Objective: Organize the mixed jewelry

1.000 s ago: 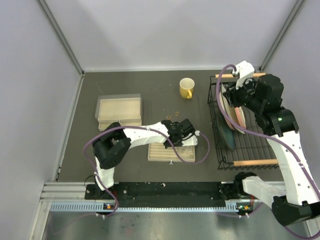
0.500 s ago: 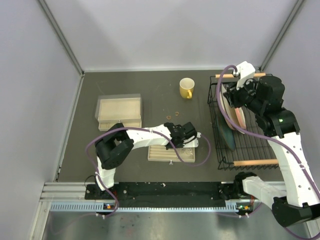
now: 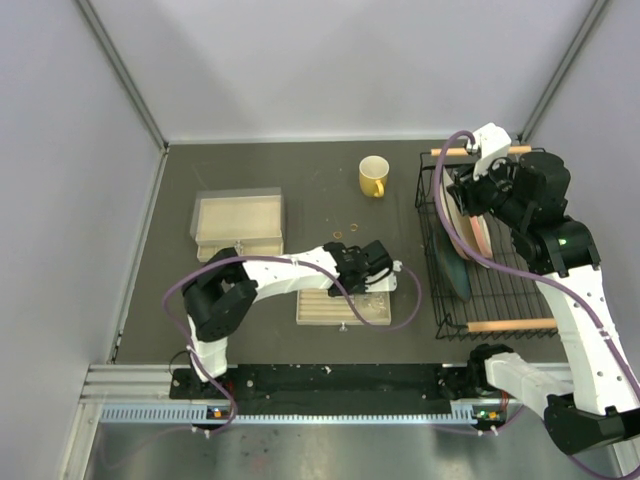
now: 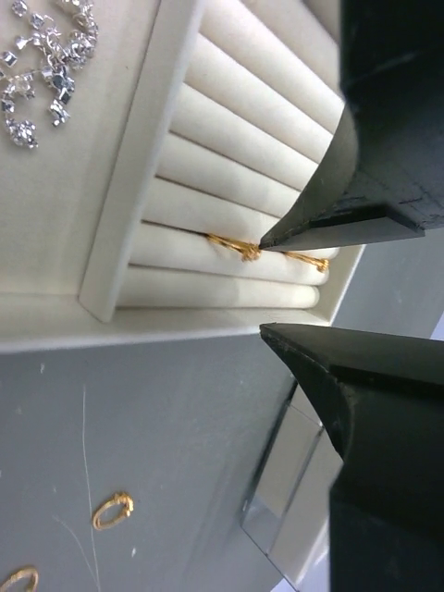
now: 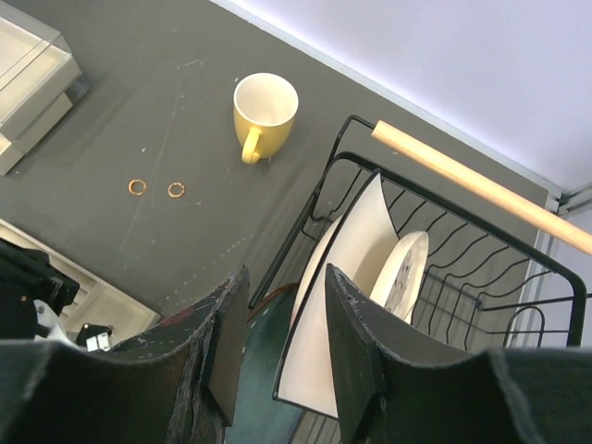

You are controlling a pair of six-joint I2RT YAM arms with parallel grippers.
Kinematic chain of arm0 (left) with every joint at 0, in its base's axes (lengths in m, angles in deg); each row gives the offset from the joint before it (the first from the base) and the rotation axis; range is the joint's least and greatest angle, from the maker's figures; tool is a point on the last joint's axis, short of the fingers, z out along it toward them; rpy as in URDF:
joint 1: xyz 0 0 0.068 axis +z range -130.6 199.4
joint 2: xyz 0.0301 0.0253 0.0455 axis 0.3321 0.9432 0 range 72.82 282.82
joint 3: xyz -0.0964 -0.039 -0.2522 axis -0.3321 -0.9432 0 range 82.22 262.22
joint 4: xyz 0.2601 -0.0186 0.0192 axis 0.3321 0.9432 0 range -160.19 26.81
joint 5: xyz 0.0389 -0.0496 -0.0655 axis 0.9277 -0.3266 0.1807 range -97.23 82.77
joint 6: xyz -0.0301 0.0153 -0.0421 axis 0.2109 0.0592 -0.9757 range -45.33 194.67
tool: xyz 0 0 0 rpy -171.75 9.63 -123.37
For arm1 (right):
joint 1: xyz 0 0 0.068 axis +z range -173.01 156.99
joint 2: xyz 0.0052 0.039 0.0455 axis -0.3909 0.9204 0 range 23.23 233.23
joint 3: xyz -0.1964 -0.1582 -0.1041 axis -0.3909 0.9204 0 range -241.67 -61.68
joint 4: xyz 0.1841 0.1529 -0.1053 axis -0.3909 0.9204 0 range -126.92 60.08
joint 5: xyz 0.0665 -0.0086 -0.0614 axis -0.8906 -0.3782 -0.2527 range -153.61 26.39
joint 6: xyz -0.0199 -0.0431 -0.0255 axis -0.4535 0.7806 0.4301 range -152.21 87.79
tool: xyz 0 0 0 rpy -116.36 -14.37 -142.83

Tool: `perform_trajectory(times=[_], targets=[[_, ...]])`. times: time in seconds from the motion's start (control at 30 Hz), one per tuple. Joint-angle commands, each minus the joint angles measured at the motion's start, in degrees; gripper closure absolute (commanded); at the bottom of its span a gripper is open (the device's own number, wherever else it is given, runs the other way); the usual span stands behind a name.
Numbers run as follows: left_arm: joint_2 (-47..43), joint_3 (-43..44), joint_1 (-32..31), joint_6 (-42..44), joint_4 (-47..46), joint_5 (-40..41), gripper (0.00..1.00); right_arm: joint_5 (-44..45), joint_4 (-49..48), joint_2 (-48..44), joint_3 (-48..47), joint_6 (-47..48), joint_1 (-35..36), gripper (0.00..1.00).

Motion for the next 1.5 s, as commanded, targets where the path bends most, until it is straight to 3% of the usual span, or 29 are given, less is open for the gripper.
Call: perform_trajectory(times=[0.0,0.2,0.43,0.77,1.0,1.13,1.47], targets=[[-6.5,3.6,0.6,0.1,1.0,0.1,0.57,0.0,0.0,-0.3,-1.6,-0.2,-0.8,0.61],[-12.6,5.3,3.3,-0.6,0.8,-2.7,0.56,-2.2,0.0,2.5,-1.6,-1.6,-0.8,0.6],[-23.2,2.6,13.4,-4.2,-1.6,-14.2,0.55,-8.3,-1.5,12.4,-5.0,-3.3,-0.7,0.6],[-38.3,-4.7,29.6,-9.0,-6.7,-31.2,0.52,-2.4,-4.6,28.5,-12.4,0.9,10.5,0.6],[-43.4,-8.4,35.1,-10.3,-6.8,-33.5,0.49,0.6,-4.8,42.7,-19.0,3.1,14.5,0.63],[-45.6,-9.5,38.1,-10.7,-6.6,-35.3,0.42,1.7,-5.3,49.0,-20.3,4.6,15.6,0.63],[-50.1,-12.4,44.8,-11.8,-7.0,-38.8,0.39,2.0,-7.5,58.6,-20.6,5.0,18.3,0.63]])
